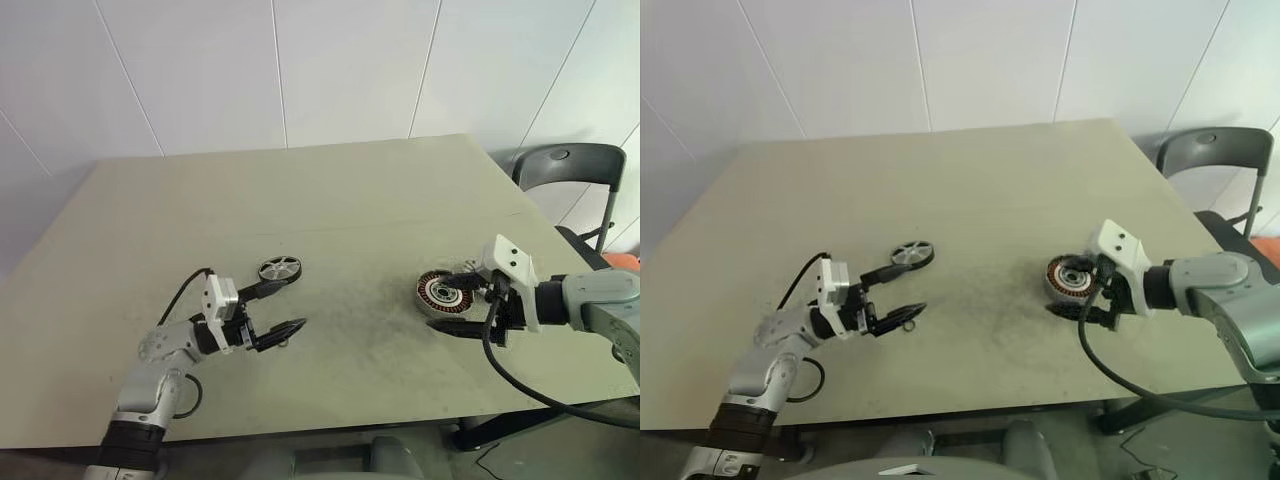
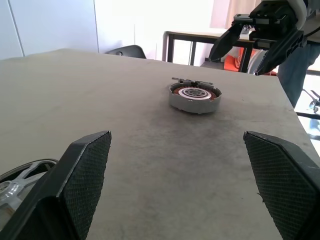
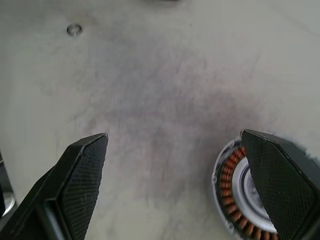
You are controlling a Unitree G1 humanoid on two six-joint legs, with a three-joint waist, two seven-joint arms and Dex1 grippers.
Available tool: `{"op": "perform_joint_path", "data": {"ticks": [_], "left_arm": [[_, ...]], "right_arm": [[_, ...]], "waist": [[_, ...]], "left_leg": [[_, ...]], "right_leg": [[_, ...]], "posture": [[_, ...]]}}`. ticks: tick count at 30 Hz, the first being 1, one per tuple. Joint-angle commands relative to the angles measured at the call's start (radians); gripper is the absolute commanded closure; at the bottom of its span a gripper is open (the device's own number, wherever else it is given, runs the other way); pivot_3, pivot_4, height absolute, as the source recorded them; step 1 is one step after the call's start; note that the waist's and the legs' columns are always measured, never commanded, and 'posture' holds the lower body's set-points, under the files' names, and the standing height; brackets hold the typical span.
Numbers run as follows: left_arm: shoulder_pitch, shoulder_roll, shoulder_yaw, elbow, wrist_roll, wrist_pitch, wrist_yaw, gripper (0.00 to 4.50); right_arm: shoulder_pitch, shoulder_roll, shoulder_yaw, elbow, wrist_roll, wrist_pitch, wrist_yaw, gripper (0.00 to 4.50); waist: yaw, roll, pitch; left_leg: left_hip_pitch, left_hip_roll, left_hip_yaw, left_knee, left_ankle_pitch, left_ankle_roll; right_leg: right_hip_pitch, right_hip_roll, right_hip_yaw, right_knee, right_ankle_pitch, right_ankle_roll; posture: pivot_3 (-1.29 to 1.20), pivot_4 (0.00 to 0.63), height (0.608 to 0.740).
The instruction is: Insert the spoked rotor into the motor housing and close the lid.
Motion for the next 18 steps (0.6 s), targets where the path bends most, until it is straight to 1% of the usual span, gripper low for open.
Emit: {"op": "perform_joint_path", "data": {"ticks": [1,4,6,8,13,18], "left_arm": [[-0.005,-0.003,-0.003,0.004,0.008,-0.031,-0.006,0.0],[-0.008,-0.007,-0.006,0.014,0.012,-0.039,-0.008,0.0],[-0.012,-0.002,0.001,0.021,0.006,-0.04,-0.017,0.0],[-0.015,0.0,0.005,0.027,0.003,-0.042,-0.023,0.0],[-0.015,-0.002,0.01,0.028,0.0,-0.044,-0.03,0.0],[-0.006,-0.001,0.016,0.019,-0.002,-0.042,-0.022,0.0]], "right_arm": [[-0.008,-0.024,0.028,0.001,-0.054,-0.015,-0.015,0.02],[-0.022,-0.007,0.048,0.018,-0.081,-0.016,-0.041,0.02],[-0.05,0.028,0.101,0.051,-0.15,-0.031,-0.107,0.02],[-0.063,0.045,0.13,0.077,-0.199,-0.048,-0.141,0.02],[-0.063,0.055,0.151,0.101,-0.234,-0.064,-0.146,0.02],[-0.075,0.065,0.195,0.129,-0.252,-0.071,-0.121,0.02]], "waist": [[0.0,0.0,0.0],[0.002,-0.001,0.001],[0.0,-0.002,0.001],[0.0,-0.002,0.001],[0.011,-0.002,0.001],[0.025,-0.002,0.001]], "left_leg": [[0.0,0.0,0.0,0.001,0.0,0.0],[0.0,0.0,0.002,0.004,-0.001,0.001],[0.0,0.0,0.003,0.005,-0.001,0.001],[0.0,0.0,0.004,0.005,-0.001,0.001],[0.0,0.0,0.004,0.005,-0.001,0.002],[0.0,0.0,0.004,0.005,-0.001,0.002]], "right_leg": [[0.001,0.0,0.0,0.0,0.0,0.0],[0.001,-0.001,0.0,0.0,0.0,0.001],[0.002,-0.001,0.0,0.0,0.001,0.001],[0.002,-0.001,0.0,0.0,0.001,0.0],[0.0,-0.001,0.0,0.0,0.003,0.002],[0.0,-0.001,0.0,-0.001,0.003,0.002]], "posture": [[0.0,0.0,0.74],[0.0,0.0,0.74],[0.0,0.0,0.74],[0.0,0.0,0.74],[0.0,0.0,0.74],[0.0,0.0,0.74]]}}
